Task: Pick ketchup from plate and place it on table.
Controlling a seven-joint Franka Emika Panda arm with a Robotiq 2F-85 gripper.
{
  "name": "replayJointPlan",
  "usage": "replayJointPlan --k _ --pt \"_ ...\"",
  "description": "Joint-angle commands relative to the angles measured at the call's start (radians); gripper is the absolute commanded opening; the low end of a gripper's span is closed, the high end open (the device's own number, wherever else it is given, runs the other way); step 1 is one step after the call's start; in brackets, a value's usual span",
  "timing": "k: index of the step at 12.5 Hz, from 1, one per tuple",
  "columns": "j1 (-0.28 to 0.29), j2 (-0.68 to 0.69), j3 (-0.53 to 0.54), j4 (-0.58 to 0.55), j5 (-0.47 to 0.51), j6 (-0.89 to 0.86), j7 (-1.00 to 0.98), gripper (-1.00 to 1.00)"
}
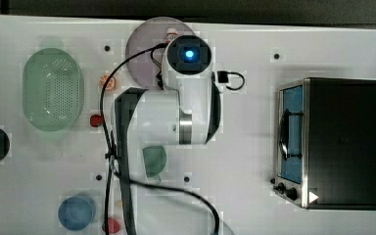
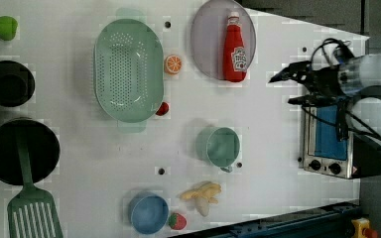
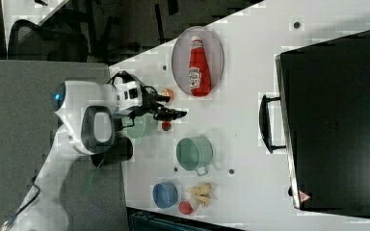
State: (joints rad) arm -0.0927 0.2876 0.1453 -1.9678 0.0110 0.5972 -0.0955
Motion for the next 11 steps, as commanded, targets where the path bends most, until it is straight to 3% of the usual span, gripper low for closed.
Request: replayJointPlan --k 1,6,11 --pt "0.018 0.062 0.003 0.038 0.0 0.109 -0.219 1.0" --pt "0.022 0.251 0.003 0.18 -0.001 0.153 -0.571 1.0" --pt "0.036 0.408 0.003 0.329 -0.025 0.155 -0.651 1.0"
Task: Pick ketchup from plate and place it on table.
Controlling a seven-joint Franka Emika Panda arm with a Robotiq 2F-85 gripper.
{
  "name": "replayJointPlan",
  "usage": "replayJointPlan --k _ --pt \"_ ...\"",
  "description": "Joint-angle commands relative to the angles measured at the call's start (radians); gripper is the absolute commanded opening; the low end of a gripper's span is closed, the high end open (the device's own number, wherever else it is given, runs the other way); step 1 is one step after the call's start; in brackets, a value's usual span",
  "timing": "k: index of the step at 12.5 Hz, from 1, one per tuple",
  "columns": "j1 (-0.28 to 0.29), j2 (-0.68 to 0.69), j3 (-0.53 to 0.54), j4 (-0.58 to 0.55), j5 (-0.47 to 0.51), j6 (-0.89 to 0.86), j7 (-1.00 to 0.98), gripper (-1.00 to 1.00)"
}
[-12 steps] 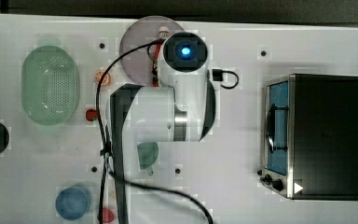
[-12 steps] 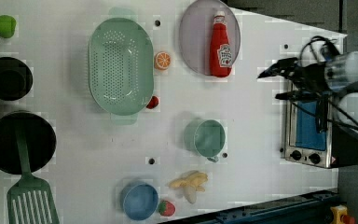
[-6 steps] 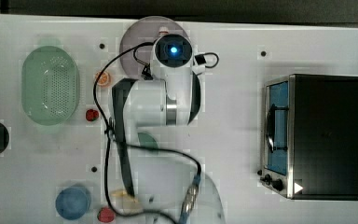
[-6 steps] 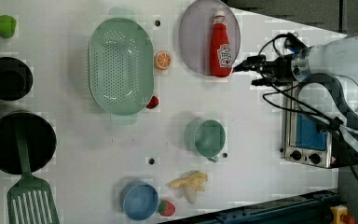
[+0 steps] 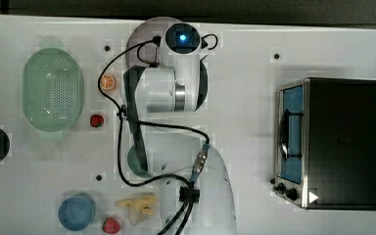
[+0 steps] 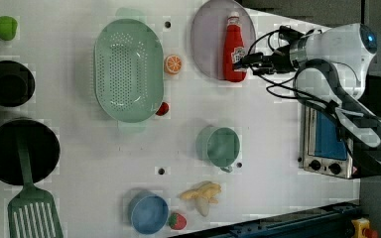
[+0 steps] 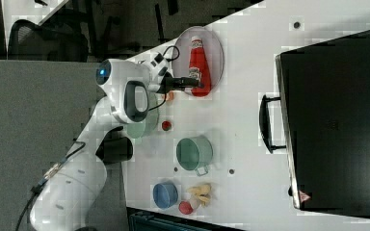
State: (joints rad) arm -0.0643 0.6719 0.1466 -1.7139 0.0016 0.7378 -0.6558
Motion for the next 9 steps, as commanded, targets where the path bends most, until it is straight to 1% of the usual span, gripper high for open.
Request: replayJointPlan --k 1,5,9 --pt "0.013 0.051 0.002 0.097 -0.031 0.018 -0.091 1.0" --pt "0.024 0.141 0.001 0.159 -0.083 0.098 -0.09 1.0" --pt "0.027 0.195 0.001 0.179 -0.088 0.166 -0.09 1.0"
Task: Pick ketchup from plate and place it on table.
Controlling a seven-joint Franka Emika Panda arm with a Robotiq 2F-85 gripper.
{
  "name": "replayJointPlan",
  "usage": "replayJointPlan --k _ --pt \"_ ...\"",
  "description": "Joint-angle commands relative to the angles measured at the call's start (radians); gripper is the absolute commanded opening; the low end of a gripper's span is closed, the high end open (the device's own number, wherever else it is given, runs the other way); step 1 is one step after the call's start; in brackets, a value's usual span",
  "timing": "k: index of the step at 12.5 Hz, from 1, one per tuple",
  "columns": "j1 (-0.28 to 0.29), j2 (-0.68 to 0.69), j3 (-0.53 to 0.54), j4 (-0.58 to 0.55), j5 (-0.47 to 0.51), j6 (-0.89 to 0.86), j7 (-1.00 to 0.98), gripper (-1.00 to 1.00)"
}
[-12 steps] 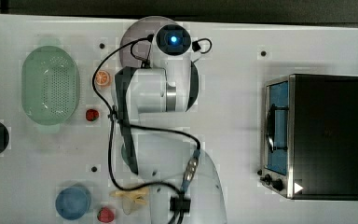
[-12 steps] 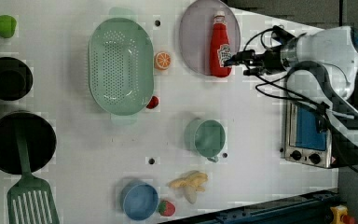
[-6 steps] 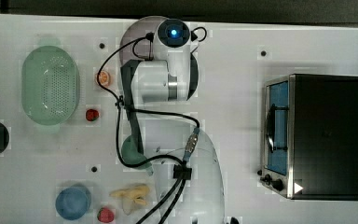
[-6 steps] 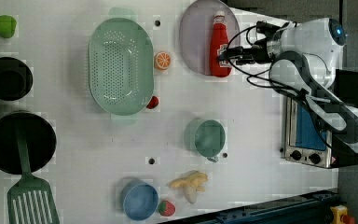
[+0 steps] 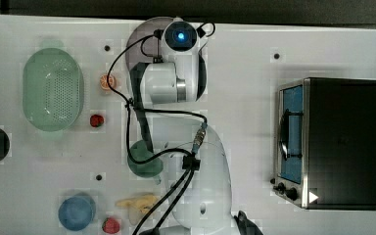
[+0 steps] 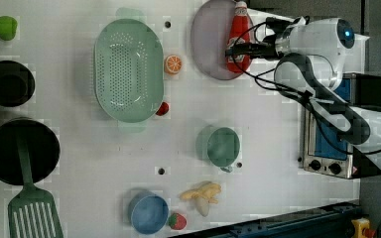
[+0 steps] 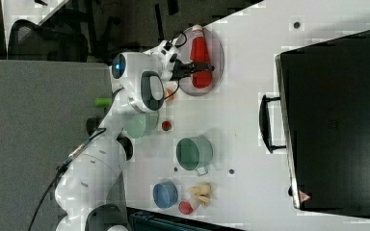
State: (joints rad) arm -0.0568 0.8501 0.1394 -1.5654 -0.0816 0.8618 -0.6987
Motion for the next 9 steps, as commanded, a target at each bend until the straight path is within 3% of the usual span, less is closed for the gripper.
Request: replayJointPlan --k 1,4,9 --pt "0.02 0.015 0.008 0.031 -0.005 0.043 -0.047 0.91" --pt "0.02 0.012 0.009 0.029 -0.005 0.041 -0.043 0.19" --pt "0.012 -0.083 0.009 0.027 -0.002 0.026 0.013 0.18"
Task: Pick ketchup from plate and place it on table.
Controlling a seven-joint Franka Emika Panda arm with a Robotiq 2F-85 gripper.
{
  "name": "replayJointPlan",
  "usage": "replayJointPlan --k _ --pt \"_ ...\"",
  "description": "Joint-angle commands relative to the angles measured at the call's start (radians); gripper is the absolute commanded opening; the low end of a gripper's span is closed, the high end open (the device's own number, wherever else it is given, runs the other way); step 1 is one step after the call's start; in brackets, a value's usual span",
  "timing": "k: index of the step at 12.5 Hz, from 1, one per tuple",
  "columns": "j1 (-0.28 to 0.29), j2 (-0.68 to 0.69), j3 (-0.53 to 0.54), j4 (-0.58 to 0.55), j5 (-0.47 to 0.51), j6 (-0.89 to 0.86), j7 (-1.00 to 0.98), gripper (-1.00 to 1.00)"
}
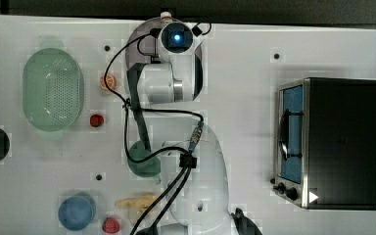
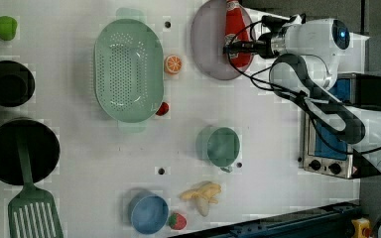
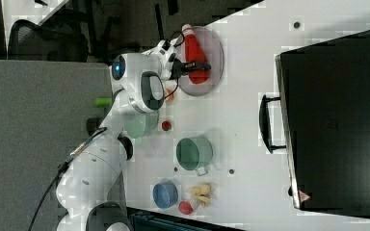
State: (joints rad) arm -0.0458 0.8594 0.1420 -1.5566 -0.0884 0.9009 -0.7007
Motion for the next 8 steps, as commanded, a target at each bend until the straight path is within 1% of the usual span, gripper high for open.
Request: replayJointPlan --k 1,3,6,8 --pt "-0.004 -0.136 0.007 0.015 0.005 -0.04 0.046 0.18" --pt "-0.019 -0.228 0.007 0.014 0.008 -0.155 0.082 0.18" --pt "-0.042 -0.362 0.006 0.006 0.048 -0.315 0.083 0.18" --pt "-0.063 -0.46 0.003 -0.037 0.051 -0.4 0.084 0.18"
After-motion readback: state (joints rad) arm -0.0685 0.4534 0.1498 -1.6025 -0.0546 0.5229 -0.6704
